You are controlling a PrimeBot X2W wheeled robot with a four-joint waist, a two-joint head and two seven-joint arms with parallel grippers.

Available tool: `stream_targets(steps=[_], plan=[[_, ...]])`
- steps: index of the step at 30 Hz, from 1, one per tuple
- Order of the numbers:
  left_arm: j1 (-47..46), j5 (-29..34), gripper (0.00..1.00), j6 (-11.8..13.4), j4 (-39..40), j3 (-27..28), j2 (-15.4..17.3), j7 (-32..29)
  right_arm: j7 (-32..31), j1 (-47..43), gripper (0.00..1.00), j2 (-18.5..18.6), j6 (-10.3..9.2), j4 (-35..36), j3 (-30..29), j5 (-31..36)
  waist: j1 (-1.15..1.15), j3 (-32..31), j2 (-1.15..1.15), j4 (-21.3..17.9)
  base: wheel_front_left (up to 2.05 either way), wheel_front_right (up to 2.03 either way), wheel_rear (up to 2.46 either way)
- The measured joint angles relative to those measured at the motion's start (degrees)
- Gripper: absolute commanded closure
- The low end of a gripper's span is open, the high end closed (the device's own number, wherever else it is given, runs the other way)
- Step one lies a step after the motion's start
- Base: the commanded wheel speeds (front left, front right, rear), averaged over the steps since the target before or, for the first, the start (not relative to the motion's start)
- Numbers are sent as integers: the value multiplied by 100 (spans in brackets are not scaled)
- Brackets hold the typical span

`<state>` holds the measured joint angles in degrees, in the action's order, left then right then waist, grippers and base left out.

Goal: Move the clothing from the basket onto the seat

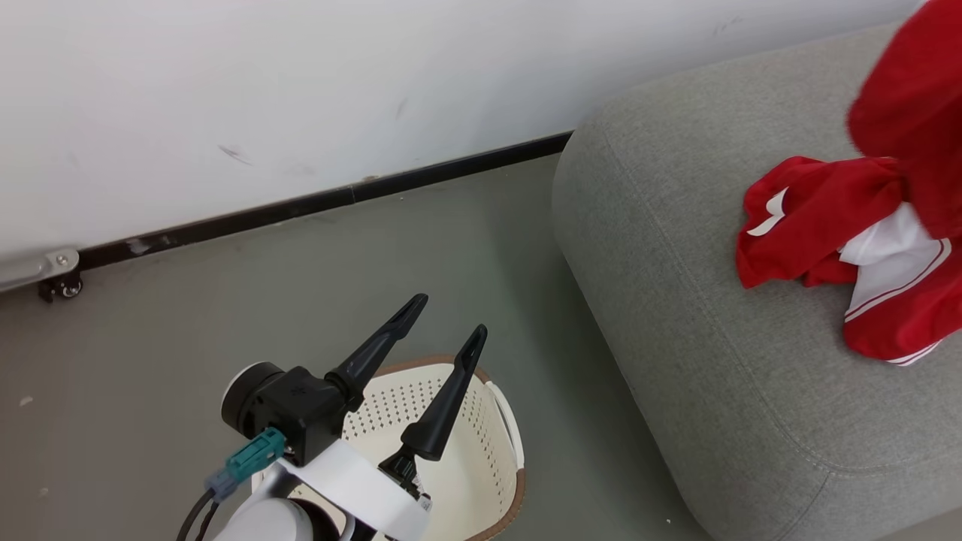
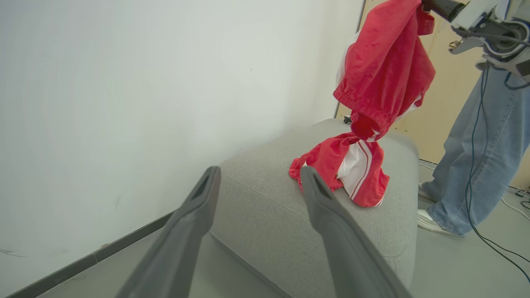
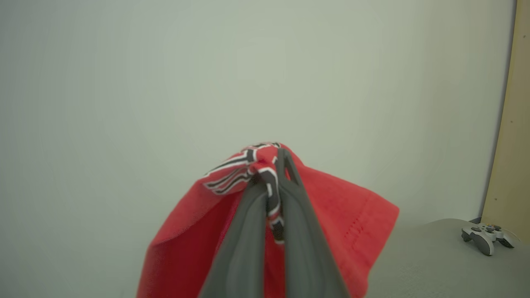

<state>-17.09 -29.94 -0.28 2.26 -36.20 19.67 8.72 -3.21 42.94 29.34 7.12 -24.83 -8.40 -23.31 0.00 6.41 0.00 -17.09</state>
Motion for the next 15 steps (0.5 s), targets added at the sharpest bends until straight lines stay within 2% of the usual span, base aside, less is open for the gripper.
stream_targets(steps=[11, 15], plan=[[-155, 198, 0, 29, 309, -79, 129, -170, -67, 209, 100, 579, 1, -829, -557, 371, 0, 390, 0, 132, 0, 0, 0], [-285, 250, 0, 25, 441, -158, 120, -221, 73, 205, 100, 568, 1, -1170, -588, 377, 0, 534, 0, 186, 0, 0, 0]])
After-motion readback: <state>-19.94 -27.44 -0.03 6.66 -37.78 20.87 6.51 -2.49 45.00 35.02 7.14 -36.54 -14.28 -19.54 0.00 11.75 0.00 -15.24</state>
